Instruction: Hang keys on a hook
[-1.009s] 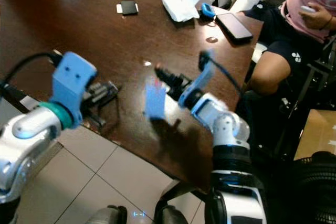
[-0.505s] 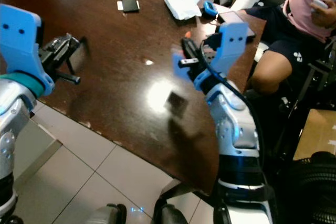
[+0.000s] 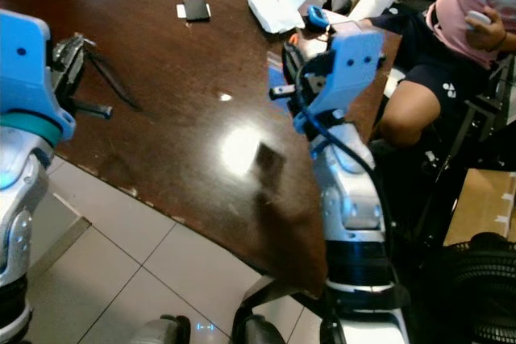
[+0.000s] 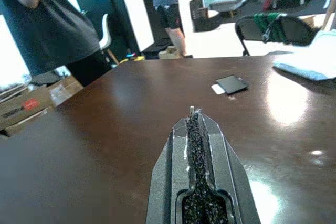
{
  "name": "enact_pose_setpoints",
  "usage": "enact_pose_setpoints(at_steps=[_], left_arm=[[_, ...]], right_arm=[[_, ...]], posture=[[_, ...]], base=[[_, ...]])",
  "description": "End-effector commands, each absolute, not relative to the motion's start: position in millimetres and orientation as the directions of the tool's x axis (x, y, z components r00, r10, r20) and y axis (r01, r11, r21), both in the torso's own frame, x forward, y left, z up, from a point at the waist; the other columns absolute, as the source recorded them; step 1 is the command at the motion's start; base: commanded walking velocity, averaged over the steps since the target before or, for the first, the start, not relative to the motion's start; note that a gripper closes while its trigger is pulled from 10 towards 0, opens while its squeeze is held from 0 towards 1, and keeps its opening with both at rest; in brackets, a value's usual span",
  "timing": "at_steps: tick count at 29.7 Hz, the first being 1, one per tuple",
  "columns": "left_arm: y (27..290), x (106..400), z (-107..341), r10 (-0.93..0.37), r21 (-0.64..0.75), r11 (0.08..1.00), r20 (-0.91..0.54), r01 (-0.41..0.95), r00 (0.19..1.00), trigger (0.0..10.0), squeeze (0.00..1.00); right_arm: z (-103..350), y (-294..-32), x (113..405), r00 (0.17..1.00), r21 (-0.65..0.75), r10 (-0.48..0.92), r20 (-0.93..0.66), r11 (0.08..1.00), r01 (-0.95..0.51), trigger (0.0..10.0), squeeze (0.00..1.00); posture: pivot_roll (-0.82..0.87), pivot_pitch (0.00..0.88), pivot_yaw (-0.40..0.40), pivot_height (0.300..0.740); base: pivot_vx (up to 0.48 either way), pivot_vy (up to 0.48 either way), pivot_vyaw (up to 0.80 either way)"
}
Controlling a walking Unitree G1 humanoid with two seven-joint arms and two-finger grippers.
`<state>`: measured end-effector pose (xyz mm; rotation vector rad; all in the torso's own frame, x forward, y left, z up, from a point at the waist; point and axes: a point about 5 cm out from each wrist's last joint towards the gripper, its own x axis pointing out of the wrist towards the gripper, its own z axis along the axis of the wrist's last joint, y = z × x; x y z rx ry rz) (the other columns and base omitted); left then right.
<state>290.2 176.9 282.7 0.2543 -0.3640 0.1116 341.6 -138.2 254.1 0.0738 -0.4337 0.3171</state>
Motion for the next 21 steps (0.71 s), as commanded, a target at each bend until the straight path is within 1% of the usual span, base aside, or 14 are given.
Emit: enact_pose_setpoints(at_steps=[1,3,7,8,9,11,14,21], left_arm=[[182.3,293.2,271.5,0.093,0.190,0.969,0.316,-0.160,0.944,10.0,0.00],[186.0,296.7,262.3,0.120,0.152,0.975,0.264,-0.164,0.957,10.0,0.00],[187.1,297.1,261.2,0.128,0.146,0.975,0.262,-0.170,0.957,10.0,0.00],[189.1,299.3,258.5,0.127,0.135,0.977,0.249,-0.164,0.960,10.0,0.00],[189.1,299.3,258.5,0.127,0.135,0.977,0.249,-0.164,0.960,10.0,0.00],[189.5,301.0,254.3,0.097,0.110,0.986,0.239,-0.126,0.966,10.0,0.00],[188.6,300.4,254.6,0.084,0.077,0.991,0.255,-0.107,0.963,10.0,0.00],[189.4,300.7,257.4,0.089,0.084,0.990,0.275,-0.116,0.957,10.0,0.00]], right_arm=[[247.7,-140.0,341.5,0.865,-0.003,0.265,0.426,0.957,-0.292,10.0,0.00],[243.9,-138.9,342.4,0.867,-0.006,0.256,0.428,0.960,-0.280,10.0,0.00],[243.4,-138.6,342.6,0.867,-0.008,0.254,0.429,0.961,-0.278,10.0,0.00],[242.2,-137.6,342.9,0.865,-0.037,0.254,0.433,0.964,-0.264,10.0,0.00],[242.2,-137.6,342.9,0.865,-0.037,0.254,0.433,0.964,-0.264,10.0,0.00],[241.1,-135.8,343.1,0.863,-0.092,0.252,0.438,0.967,-0.236,10.0,0.00],[242.2,-137.4,342.9,0.861,-0.118,0.243,0.448,0.970,-0.212,10.0,0.00],[240.1,-139.1,343.0,0.861,-0.126,0.238,0.449,0.971,-0.203,10.0,0.00]], posture=[[0.11,0.070,0.004,0.740],[0.11,0.066,0.005,0.740],[0.11,0.066,0.005,0.740],[0.11,0.047,0.001,0.740],[0.11,0.047,0.001,0.740],[0.09,0.043,-0.002,0.740],[0.09,0.043,-0.005,0.740],[0.10,0.046,-0.005,0.740]], base=[[0.000,0.000,0.00],[0.000,0.000,0.00],[0.000,0.000,0.00],[0.000,0.000,0.00],[0.000,0.000,0.00],[0.000,0.000,0.00],[0.000,0.000,0.00],[0.000,0.000,0.00]])
